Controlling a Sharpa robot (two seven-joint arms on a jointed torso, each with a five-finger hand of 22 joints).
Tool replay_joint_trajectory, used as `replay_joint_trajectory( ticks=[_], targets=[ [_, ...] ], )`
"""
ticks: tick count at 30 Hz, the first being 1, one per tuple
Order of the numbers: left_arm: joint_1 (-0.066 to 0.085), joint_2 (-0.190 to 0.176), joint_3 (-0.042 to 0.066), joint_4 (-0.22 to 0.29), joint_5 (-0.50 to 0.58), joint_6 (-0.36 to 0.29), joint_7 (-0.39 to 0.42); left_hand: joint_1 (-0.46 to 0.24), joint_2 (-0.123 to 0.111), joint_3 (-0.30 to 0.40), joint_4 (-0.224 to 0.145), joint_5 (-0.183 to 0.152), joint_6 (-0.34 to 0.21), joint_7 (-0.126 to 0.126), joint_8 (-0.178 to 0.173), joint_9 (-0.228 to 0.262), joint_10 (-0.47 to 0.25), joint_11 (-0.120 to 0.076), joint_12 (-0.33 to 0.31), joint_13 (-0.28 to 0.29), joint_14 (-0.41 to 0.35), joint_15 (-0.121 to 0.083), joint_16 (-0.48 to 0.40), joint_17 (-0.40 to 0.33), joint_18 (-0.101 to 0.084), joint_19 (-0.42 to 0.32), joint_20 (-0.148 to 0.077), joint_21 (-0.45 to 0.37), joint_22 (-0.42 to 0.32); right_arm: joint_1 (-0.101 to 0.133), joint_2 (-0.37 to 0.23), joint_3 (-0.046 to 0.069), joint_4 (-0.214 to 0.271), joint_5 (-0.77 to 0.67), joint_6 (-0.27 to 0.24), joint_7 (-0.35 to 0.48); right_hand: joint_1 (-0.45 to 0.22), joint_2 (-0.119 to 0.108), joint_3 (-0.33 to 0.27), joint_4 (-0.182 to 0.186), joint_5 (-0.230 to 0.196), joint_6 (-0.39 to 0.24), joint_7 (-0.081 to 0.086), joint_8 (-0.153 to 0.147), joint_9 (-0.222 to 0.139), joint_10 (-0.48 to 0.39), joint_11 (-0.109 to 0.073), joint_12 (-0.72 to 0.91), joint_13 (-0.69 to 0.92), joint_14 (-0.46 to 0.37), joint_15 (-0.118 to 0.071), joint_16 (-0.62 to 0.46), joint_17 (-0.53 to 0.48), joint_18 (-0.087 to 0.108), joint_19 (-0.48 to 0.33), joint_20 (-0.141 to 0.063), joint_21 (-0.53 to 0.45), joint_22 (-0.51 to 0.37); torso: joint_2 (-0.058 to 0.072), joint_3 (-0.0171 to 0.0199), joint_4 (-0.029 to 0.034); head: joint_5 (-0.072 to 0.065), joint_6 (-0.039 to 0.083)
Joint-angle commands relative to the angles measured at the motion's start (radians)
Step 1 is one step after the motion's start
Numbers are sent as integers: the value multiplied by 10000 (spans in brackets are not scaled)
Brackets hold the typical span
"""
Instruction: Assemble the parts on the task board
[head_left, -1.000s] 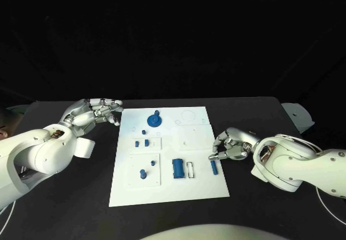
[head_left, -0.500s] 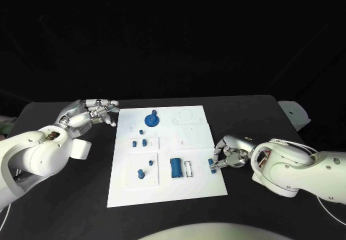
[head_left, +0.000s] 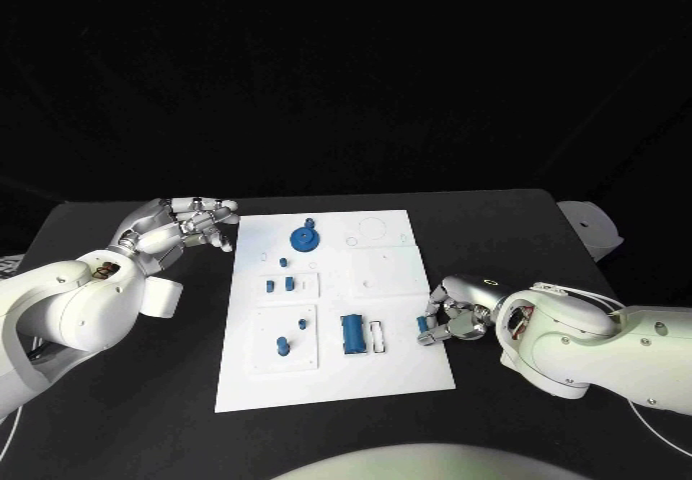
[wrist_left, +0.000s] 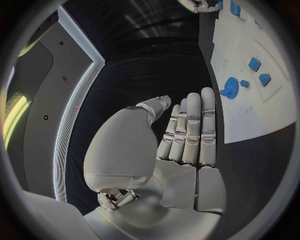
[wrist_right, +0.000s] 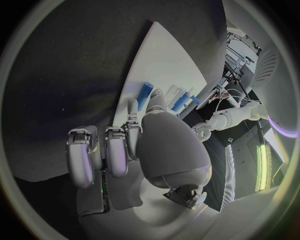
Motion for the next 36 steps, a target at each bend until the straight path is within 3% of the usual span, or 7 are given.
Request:
replay_joint_trajectory(
  ticks=[1, 11, 17, 23, 24, 26, 36],
  targets=[
    [0, 7, 5, 31, -7, 104, 104, 3, 85, 17, 51, 32, -66, 26, -30, -14, -84, 9, 52, -5, -9, 45, -7, -15, 142, 74, -8, -62, -16, -96, 97, -50, -49, -279, 193, -200, 1354, 1291, 36, -52, 62, 33, -18, -89, -69, 151, -129, 2, -525, 805, -29, -26, 1383, -142, 1046, -22, 44, 2630, 1, -2, 7, 22, -4],
    [0, -10, 4, 45, -10, 97, 100, 2, 90, 14, 64, 33, -64, 27, -27, -15, -86, 10, 61, -5, -10, 45, -5, -15, 141, 79, -9, -69, -20, -167, 348, -49, -170, -868, 123, -326, 2770, 1567, 913, -403, -819, 67, -115, -257, -134, 168, -227, 21, -500, 820, -122, 2, 1464, -142, 1046, -115, 44, 2630, -2, -24, 12, 63, -31],
    [0, -28, 4, 57, -12, 92, 89, 2, 90, 14, 64, 33, -64, 27, -27, -15, -86, 10, 61, -5, -10, 45, -5, -15, 141, 79, -9, -69, -20, -205, 493, -49, -215, -1234, 154, -370, 3462, 1272, 1774, -580, -166, -36, 15, -324, -91, 133, -144, -64, -533, 822, -61, 9, 1495, -142, 1046, -91, 44, 2630, -9, -18, 5, 88, -51],
    [0, -41, 4, 66, -14, 87, 84, 2, 90, 14, 64, 33, -64, 27, -27, -15, -86, 10, 61, -5, -10, 45, -5, -15, 141, 79, -9, -69, -20, -225, 601, -48, -243, -1327, 145, -351, 3172, -13, 4989, 15, 175, 74, 149, -550, -224, 111, -44, -171, -564, 825, 40, 14, 1529, -142, 1046, 2, 44, 2630, -9, -16, 6, 97, -44],
    [0, -43, 4, 68, -15, 86, 83, 2, 90, 14, 64, 33, -64, 27, -27, -15, -86, 10, 61, -5, -10, 45, -5, -15, 141, 79, -9, -69, -20, -227, 621, -48, -249, -1335, 142, -348, 2401, -902, 6900, -62, 122, 152, 175, -562, -230, 129, -142, -178, -560, 828, 70, 15, 1543, -142, 1046, 77, 44, 2630, -8, -18, 7, 97, -45],
    [0, -48, 4, 73, -22, 83, 82, 2, 90, 14, 64, 33, -64, 27, -27, -15, -86, 10, 61, -5, -10, 45, -5, -15, 141, 79, -9, -69, -20, -231, 659, -48, -263, -1363, 120, -349, 1047, -1660, 9274, -656, 41, 188, 223, -367, -20, 178, -91, -154, -543, 833, 70, 15, 1557, -142, 1046, 40, 44, 2630, -8, -14, 4, 103, -45],
    [0, -65, 4, 91, -67, 57, 77, 2, 90, 14, 64, 33, -64, 27, -27, -15, -86, 10, 61, -5, -10, 45, -5, -15, 141, 79, -9, -69, -20, -238, 729, -46, -237, -1491, -73, -368, -778, -1709, 10654, -1820, 205, 117, 125, -101, 292, 278, -35, 27, -439, 841, 45, 23, 1590, -142, 1046, 36, 44, 2630, -7, -1, -4, 146, -54]
  ],
)
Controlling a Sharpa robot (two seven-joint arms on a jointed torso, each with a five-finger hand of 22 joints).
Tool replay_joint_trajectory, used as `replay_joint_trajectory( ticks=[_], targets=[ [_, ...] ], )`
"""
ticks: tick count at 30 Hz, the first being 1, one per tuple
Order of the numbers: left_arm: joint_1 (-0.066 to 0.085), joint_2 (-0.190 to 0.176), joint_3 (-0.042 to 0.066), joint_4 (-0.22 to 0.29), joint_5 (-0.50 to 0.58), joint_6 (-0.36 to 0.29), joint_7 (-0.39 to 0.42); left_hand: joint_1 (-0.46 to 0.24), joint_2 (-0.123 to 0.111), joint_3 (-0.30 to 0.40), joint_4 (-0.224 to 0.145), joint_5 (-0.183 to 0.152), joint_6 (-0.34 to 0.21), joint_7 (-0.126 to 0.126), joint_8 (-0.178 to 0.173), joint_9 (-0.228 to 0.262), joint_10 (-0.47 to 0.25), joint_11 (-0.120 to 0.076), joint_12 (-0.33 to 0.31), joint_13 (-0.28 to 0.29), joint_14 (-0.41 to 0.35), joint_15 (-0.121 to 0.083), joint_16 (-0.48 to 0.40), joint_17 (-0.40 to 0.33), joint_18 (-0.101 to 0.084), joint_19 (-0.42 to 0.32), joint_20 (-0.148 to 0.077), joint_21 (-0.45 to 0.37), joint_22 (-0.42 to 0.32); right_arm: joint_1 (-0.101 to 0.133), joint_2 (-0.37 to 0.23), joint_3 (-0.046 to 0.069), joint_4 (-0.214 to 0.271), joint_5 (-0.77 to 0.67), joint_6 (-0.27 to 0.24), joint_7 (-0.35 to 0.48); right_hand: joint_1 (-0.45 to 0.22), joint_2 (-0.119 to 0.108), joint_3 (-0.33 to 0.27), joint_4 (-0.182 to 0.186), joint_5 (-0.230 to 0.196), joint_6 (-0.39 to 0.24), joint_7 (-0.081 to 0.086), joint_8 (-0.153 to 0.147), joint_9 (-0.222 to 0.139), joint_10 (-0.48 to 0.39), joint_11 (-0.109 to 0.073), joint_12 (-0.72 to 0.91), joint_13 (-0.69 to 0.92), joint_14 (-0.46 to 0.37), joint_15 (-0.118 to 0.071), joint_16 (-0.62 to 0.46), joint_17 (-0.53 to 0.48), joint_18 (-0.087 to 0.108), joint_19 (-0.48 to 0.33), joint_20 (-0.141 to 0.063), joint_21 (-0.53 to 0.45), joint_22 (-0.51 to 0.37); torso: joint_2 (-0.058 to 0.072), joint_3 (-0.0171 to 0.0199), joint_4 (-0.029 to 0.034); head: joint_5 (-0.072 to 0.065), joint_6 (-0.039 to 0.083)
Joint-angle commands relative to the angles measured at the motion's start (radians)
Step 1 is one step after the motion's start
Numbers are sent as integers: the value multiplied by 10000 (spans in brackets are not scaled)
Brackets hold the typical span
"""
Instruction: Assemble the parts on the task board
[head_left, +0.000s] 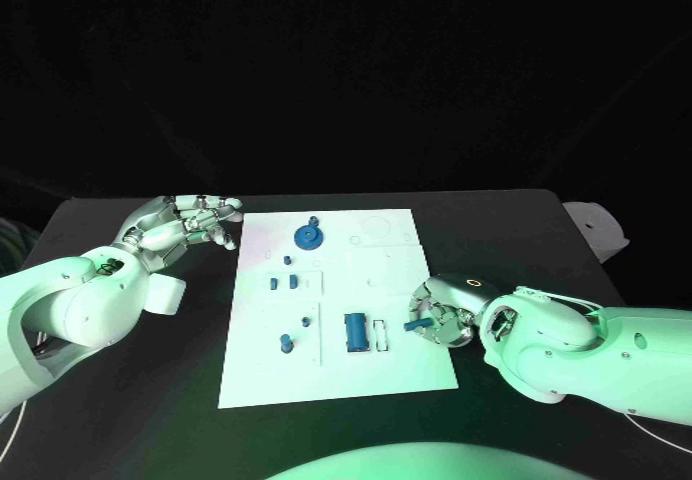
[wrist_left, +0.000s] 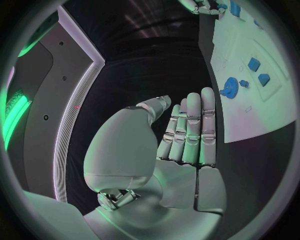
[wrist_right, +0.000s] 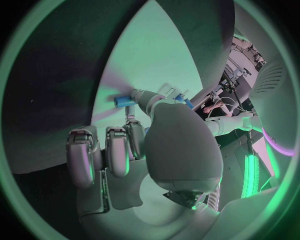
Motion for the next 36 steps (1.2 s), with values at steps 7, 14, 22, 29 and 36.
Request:
replay_joint_trajectory(
  ticks=[7, 14, 22, 29, 36],
  targets=[
    [2, 0, 6, 36, -69, 59, 75, 6, 93, 13, 74, 35, -68, 29, -27, -16, -96, 10, 66, -6, -10, 46, -2, -16, 141, 84, -9, -76, -16, -85, -10, -72, -25, -176, 311, -340, -889, 403, 1678, -556, 300, 67, -42, 96, 42, 239, 9, 104, 1482, 844, 9, 23, 1598, -142, 1046, 63, 44, 2635, -3, 3, -11, 35, -6],
    [2, 3, 6, 35, -73, 65, 70, 6, 93, 13, 74, 35, -68, 29, -27, -16, -96, 10, 66, -6, -10, 46, -2, -16, 141, 84, -9, -76, -16, -72, -11, -68, 252, -78, -307, -202, -1387, 343, 1574, -657, -483, 62, -116, 180, 111, 302, -42, 259, 1573, 857, -30, 46, 1650, -142, 1046, 39, 44, 2635, -3, 6, -8, 36, -8],
    [2, 18, 6, 46, -74, 79, 66, 6, 93, 13, 74, 35, -68, 29, -27, -16, -96, 10, 66, -6, -10, 46, -2, -16, 141, 84, -9, -76, -16, 37, 183, -58, 587, 550, -1061, 51, -1810, 284, 1372, -511, -1151, 99, -170, 232, 129, 359, -82, 403, 1657, 873, -60, 76, 1713, -142, 1046, 7, 44, 2635, 4, -2, 9, 60, -14],
    [2, 17, 5, 59, -76, 96, 56, 6, 93, 13, 74, 35, -68, 29, -27, -16, -96, 10, 66, -6, -10, 46, -2, -16, 141, 84, -9, -76, -16, 61, 445, -56, 606, 911, -1234, 56, -2277, 158, 967, -145, -1209, 249, -227, 304, 121, 363, -122, 401, 1668, 879, -92, 90, 1742, -142, 1046, -22, 44, 2635, 2, -9, 18, 77, -32],
    [1, 10, 5, 64, -77, 101, 47, 22, 88, 14, 70, 36, -73, 30, -27, -18, -105, 11, 70, -8, -13, 45, -1, -16, 141, 88, -10, -80, -18, 65, 643, -56, 513, 1021, -981, -93, -2537, 92, 698, 131, -1210, 350, -267, 366, 112, 406, -157, 513, 1728, 889, -125, 110, 1783, -142, 1046, -52, 44, 2635, 2, -8, 0, 95, -42]
  ],
)
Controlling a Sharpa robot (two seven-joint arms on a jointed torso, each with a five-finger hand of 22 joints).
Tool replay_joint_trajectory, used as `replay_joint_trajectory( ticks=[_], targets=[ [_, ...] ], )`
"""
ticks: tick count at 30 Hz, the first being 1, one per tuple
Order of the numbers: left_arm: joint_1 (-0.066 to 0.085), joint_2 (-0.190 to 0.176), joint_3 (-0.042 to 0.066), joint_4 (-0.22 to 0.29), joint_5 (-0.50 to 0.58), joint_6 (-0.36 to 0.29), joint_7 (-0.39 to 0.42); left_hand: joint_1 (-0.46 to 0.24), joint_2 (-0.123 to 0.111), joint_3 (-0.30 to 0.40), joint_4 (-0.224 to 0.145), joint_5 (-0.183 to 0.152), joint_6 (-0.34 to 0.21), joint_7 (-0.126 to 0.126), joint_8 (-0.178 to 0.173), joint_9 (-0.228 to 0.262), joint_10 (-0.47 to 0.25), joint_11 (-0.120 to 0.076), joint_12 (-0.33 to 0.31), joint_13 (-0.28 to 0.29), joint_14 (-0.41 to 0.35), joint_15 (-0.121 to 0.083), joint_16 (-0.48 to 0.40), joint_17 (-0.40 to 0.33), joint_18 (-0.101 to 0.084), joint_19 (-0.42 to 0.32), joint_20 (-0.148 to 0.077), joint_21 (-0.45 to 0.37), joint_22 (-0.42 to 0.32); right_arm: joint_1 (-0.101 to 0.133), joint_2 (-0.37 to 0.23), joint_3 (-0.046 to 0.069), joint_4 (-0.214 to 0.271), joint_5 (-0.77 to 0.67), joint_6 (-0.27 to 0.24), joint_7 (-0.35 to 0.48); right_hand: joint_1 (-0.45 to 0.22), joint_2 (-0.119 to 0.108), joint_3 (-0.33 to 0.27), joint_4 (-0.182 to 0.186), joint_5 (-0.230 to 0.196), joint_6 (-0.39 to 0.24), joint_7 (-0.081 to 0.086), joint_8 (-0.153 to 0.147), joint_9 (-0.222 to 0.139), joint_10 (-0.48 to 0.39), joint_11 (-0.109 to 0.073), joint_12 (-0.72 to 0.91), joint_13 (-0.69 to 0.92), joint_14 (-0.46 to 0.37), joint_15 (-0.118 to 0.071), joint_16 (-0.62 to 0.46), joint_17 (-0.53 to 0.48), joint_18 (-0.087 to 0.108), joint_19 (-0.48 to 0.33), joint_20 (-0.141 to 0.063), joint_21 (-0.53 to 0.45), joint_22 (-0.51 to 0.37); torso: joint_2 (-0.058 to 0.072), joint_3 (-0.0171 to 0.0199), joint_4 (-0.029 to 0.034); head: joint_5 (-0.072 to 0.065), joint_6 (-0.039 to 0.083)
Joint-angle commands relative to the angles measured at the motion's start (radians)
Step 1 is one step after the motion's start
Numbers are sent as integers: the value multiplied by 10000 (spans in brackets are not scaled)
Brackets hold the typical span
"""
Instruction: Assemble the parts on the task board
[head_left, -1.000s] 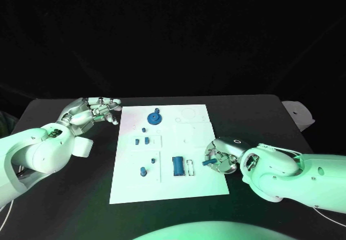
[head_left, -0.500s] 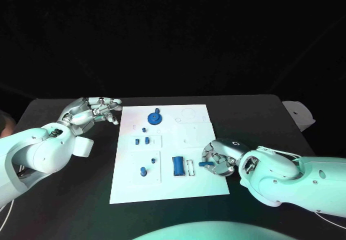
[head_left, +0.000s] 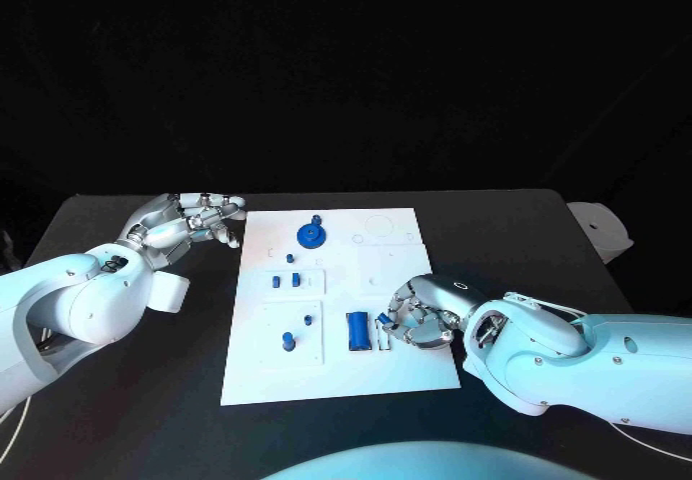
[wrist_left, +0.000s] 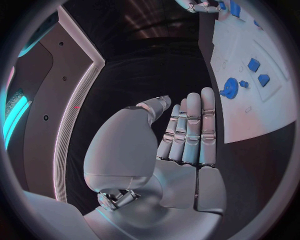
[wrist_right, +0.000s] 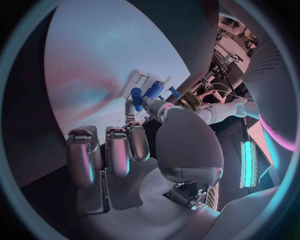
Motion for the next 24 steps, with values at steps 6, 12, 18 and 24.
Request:
replay_joint_trajectory(
  ticks=[6, 12, 18, 24],
  targets=[
    [2, 12, 5, 40, -48, 115, 50, 22, 88, -14, 42, 36, -73, 29, -28, -9, -69, -26, 32, -8, -12, 45, -1, -16, 142, 88, -11, -38, -9, -3, 236, -1, -144, 263, 603, -243, -372, -164, -484, 467, 529, 405, -312, 144, 64, 442, -104, 170, 1791, 880, -87, 51, 1815, -143, 1046, -76, 44, 2630, 1, 2, 4, 5, -29],
    [2, 1, 5, 45, -49, 122, 36, 22, 88, -14, 42, 36, -73, 29, -28, -9, -69, -26, 32, -8, -12, 45, -1, -16, 142, 88, -11, -38, -9, -5, 342, -1, -254, 222, 1006, -438, -450, -156, -681, 598, 676, 436, -318, 172, 58, 470, -107, 245, 1830, 886, -89, 65, 1846, -143, 1046, -84, 44, 2630, -1, -5, -5, 23, -48],
    [2, -6, 5, 52, -64, 144, 17, 22, 88, -14, 42, 36, -73, 29, -28, -9, -69, -26, 32, -8, -12, 45, -1, -16, 142, 88, -11, -38, -9, -10, 439, -1, -350, 164, 1102, -530, -401, -121, -718, 599, 756, 439, -335, 182, 56, 467, -120, 236, 1828, 883, -95, 59, 1833, -143, 1046, -88, 44, 2630, -2, 2, -11, 29, -53],
    [2, -17, 5, 62, -73, 153, 4, 31, 88, -13, 43, 36, -77, 31, -28, -10, -76, -24, 35, -9, -14, 45, -1, -17, 142, 92, -11, -42, -11, -17, 515, -1, -425, 113, 1191, -566, -309, -95, -746, 564, 824, 429, -346, 188, 52, 468, -130, 237, 1831, 882, -105, 56, 1826, -143, 1046, -94, 44, 2630, 4, 6, -4, 8, -68]
  ],
)
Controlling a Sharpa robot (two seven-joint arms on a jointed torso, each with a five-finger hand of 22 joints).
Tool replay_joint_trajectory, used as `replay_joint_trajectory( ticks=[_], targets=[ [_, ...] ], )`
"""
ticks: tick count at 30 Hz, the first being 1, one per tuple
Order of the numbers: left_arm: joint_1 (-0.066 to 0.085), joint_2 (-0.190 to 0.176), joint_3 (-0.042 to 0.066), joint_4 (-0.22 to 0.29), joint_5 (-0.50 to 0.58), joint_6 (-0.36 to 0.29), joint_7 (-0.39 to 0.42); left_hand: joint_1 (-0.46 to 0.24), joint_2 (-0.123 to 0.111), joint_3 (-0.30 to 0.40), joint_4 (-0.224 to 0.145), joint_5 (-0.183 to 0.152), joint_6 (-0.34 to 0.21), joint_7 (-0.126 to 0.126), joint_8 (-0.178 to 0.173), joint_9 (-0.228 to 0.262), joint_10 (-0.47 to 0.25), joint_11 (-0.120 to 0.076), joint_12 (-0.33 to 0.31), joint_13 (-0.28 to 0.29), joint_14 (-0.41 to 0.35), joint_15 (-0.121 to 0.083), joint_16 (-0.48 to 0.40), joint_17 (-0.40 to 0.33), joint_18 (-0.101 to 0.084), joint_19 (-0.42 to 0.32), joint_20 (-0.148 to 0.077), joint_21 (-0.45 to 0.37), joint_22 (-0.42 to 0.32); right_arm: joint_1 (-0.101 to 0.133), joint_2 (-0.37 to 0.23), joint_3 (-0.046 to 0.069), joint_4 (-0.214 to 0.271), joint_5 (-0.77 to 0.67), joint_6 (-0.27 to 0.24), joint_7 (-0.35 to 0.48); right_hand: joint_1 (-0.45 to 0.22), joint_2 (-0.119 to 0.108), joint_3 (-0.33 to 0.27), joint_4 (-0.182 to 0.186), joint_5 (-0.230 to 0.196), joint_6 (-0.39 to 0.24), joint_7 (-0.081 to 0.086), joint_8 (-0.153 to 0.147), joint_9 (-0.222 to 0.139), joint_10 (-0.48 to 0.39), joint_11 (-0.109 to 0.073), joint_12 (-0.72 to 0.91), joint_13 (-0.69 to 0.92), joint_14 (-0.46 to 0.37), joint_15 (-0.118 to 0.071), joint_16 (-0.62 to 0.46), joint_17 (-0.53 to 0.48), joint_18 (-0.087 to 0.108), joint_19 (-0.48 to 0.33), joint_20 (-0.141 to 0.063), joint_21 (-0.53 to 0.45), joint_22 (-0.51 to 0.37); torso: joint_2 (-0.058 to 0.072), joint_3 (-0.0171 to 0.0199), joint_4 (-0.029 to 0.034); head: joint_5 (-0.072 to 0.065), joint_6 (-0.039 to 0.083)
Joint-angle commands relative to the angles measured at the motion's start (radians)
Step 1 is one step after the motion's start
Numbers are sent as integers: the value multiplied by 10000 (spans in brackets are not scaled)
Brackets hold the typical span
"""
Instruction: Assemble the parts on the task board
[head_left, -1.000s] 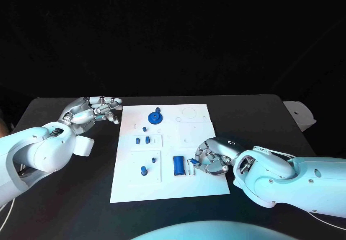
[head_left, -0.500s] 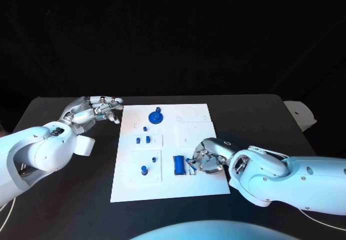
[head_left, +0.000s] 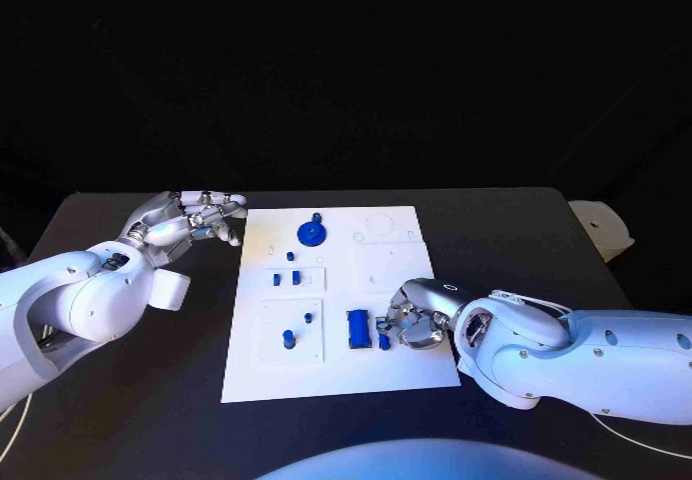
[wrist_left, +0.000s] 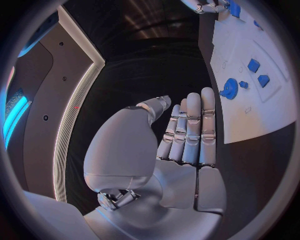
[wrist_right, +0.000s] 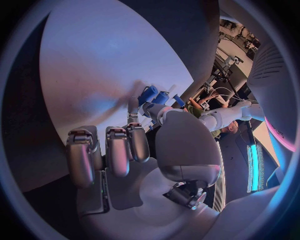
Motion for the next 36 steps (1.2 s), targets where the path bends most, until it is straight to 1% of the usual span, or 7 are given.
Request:
replay_joint_trajectory(
  ticks=[1, 10, 17, 24, 29, 32, 36],
  targets=[
    [3, 1, 5, 37, -56, 143, 27, 31, 88, -12, 43, 36, -42, -4, -28, -11, -76, -23, 36, -9, -14, 45, -1, -12, 141, 92, -11, -42, -12, -19, 43, -10, -19, -122, 374, -166, 131, 1, -54, -12, 53, -62, -37, -27, -15, 462, -65, 27, 1834, 896, -91, 51, 1820, -143, 1046, -94, 44, 2633, 4, 5, -1, -23, -4],
    [3, -7, 5, 38, -59, 136, 25, 31, 88, -12, 43, 36, -42, -4, -28, -11, -76, -23, 36, -9, -14, 45, -1, -12, 141, 92, -11, -42, -12, -26, 38, -10, 3, -244, 225, -179, 170, -12, -83, -34, 66, -64, -37, -21, -15, 482, -68, 86, 1862, 897, -94, 54, 1825, -143, 1046, -97, 44, 2633, -4, 13, -5, -29, 7],
    [3, -5, 5, 34, -60, 131, 22, 33, 86, -14, 47, 35, -50, -2, -31, -13, -88, -20, 36, -11, -16, 46, -1, -12, 140, 94, -11, -45, -14, -28, 12, -9, 17, -243, -150, -102, -2, 44, -312, 227, 44, -36, -24, 6, -35, 482, -58, 79, 1867, 900, -90, 59, 1838, -143, 1046, -100, 44, 2633, -7, 12, -11, -50, 47],
    [3, -2, 5, 26, -61, 128, 18, 33, 86, -14, 47, 35, -50, -2, -31, -13, -88, -20, 36, -11, -16, 46, -1, -12, 140, 94, -11, -45, -14, -28, -70, -5, 32, -200, -548, 158, -41, 5, -602, 458, -369, -33, -26, 25, -70, 486, -58, 82, 1877, 902, -90, 63, 1847, -143, 1046, -101, 44, 2633, -1, 16, -13, -60, 71],
    [3, 1, 5, 22, -63, 130, 16, 29, 94, -14, 57, 35, -52, 0, -32, -14, -91, -18, 37, -12, -16, 48, 0, -13, 139, 96, -10, -47, -15, -27, -224, 12, 128, 8, -949, 651, -58, -80, -887, 604, -88, -25, -30, 43, -91, 489, -61, 81, 1883, 910, -93, 80, 1883, -143, 1046, -105, 44, 2633, 1, 20, -1, -71, 112],
    [3, 2, 5, 20, -72, 124, 16, 29, 94, -14, 57, 35, -52, 0, -32, -14, -91, -18, 37, -12, -16, 48, 0, -13, 139, 96, -10, -47, -15, -25, -356, 21, 194, 218, -825, 964, -44, -128, -962, 609, -68, -31, -29, 44, -97, 483, -61, 61, 1875, 910, -93, 81, 1883, -143, 1046, -105, 44, 2633, -4, 19, -10, -75, 110],
    [3, 8, 5, 22, -82, 123, 16, 29, 94, -14, 57, 35, -52, 0, -32, -14, -91, -18, 37, -12, -16, 48, 0, -13, 139, 96, -10, -47, -15, -23, -628, 25, 275, 488, -127, 1333, 166, -297, -1208, 551, -185, -54, -33, 51, -116, 475, -63, 40, 1872, 911, -93, 85, 1894, -143, 1046, -104, 44, 2633, -7, 1, -17, -87, 98]
  ],
)
